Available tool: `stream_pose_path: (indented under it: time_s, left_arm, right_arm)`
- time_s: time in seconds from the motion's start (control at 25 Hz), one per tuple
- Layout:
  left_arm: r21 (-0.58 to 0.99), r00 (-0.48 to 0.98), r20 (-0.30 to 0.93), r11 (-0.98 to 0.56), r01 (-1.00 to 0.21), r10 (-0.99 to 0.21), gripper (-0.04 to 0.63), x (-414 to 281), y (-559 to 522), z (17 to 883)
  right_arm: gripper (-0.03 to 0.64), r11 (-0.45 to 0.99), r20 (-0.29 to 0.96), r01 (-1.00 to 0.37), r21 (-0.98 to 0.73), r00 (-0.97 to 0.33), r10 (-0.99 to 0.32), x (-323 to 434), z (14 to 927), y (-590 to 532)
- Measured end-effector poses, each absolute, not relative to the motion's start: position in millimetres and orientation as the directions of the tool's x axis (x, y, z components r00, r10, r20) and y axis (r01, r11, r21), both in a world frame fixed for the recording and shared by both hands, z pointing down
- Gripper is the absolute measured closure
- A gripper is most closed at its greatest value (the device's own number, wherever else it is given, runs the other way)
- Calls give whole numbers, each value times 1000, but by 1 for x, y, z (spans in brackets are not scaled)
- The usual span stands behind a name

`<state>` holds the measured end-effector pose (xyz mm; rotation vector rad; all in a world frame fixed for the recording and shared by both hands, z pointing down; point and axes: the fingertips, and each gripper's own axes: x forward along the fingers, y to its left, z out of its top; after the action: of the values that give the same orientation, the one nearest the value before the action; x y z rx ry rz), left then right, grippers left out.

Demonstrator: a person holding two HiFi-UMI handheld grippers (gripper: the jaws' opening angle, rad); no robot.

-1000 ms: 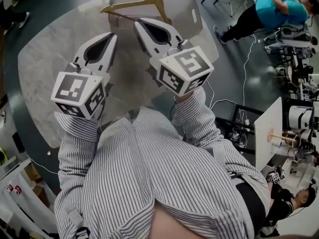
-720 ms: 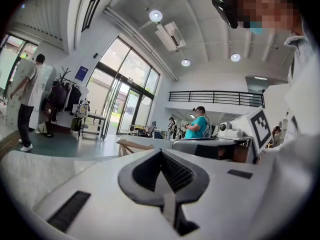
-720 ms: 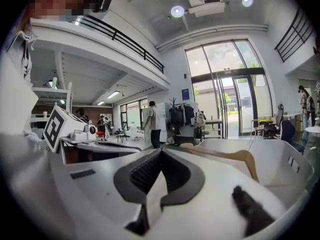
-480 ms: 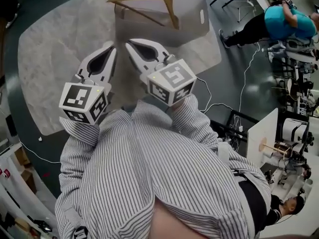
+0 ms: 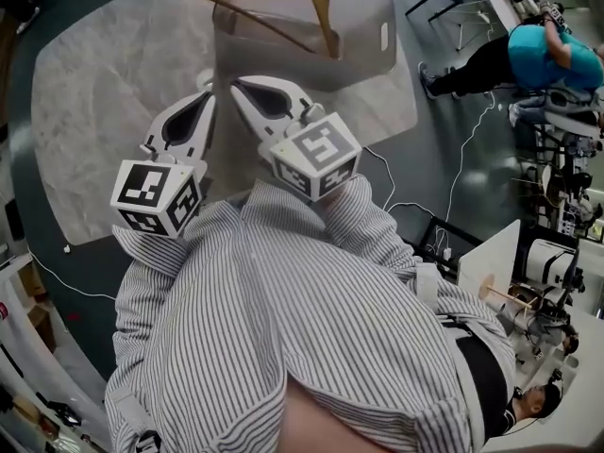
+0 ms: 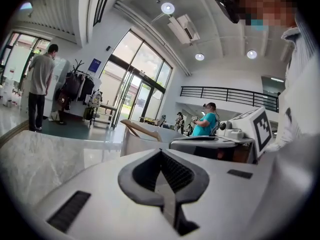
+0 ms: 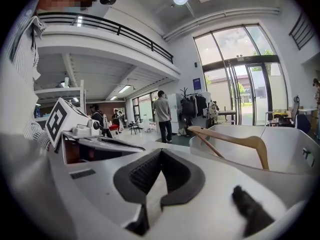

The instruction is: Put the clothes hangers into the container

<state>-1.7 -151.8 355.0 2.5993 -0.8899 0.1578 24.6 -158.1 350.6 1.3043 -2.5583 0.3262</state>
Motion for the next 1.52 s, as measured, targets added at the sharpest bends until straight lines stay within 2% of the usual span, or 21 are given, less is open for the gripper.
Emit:
stream_pose_path:
  time_s: [0.52,1.04,1.52]
  left_arm:
    - [322,795,254,-726,-607,-551,586,1,-155,362]
    - [335,807,278,-735,-590,-521,586,6,-149,371]
    - [349,798,308,-719,-601,-518,586,4,-146,382]
  right_arm:
    - [603,610,339,-785,-111,-607,-719,23,360,-160]
    - [603,683,398,-730,-18,-632,-665,22,368,-149]
    - [603,787,459,-616,40,-688,-562,23,366,-138]
